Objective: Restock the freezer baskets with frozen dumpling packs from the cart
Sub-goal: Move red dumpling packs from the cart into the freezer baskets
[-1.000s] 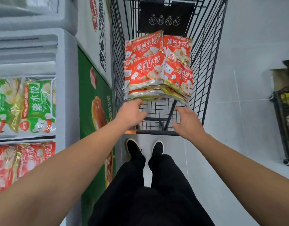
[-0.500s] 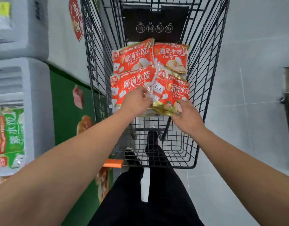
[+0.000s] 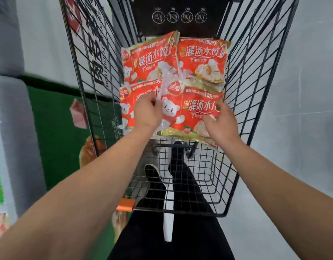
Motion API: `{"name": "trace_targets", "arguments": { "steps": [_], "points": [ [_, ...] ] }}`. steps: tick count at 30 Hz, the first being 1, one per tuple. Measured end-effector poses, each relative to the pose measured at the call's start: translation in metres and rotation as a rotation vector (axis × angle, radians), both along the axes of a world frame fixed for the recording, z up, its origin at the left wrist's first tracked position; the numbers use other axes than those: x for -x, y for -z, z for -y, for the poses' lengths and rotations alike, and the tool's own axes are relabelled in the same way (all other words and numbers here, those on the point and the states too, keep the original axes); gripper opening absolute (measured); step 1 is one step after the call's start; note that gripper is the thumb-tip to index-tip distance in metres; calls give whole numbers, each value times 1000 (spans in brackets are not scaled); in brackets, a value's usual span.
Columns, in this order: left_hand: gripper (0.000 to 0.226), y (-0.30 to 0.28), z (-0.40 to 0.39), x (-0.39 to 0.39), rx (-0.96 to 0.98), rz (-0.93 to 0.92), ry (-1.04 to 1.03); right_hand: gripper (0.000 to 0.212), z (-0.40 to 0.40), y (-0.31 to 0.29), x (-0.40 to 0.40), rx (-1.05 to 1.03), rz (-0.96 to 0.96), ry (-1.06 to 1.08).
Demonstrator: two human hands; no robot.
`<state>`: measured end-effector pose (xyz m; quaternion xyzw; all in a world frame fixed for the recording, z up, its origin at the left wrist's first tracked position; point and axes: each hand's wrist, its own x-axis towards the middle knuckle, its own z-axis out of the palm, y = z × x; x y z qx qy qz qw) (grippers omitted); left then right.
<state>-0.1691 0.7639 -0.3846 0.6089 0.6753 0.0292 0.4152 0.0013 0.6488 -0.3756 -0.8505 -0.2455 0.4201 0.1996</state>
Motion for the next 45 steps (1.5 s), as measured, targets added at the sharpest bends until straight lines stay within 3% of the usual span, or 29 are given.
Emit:
{"name": "trace_targets", "arguments": {
  "steps": [7, 10, 12, 15, 18, 30, 38, 45],
  "points": [
    [20, 10, -5, 54, 168, 3, -402, 47, -29, 19, 5, 147, -348, 371],
    [12, 19, -3, 62, 318, 96, -608, 30, -32, 26, 0, 114, -386, 423],
    [19, 21, -5, 64, 424, 229, -719, 19, -35, 26, -1, 61, -382, 449],
    [25, 16, -1, 61, 509, 334, -736, 14, -38, 24, -1, 22, -435, 494],
    [21, 3, 12, 63, 444, 365, -683, 8, -37, 14, 3, 15, -434, 530],
    [25, -124, 70, 133, 209, 510, -768, 9, -28, -114, 68, -184, -564, 340],
    [23, -176, 166, 260, 41, 539, -1035, 9, 8, -176, 196, -171, -596, 4],
    [15, -198, 283, 377, -58, 641, -1241, 13, 73, -195, 327, -125, -585, -272]
  ]
}}
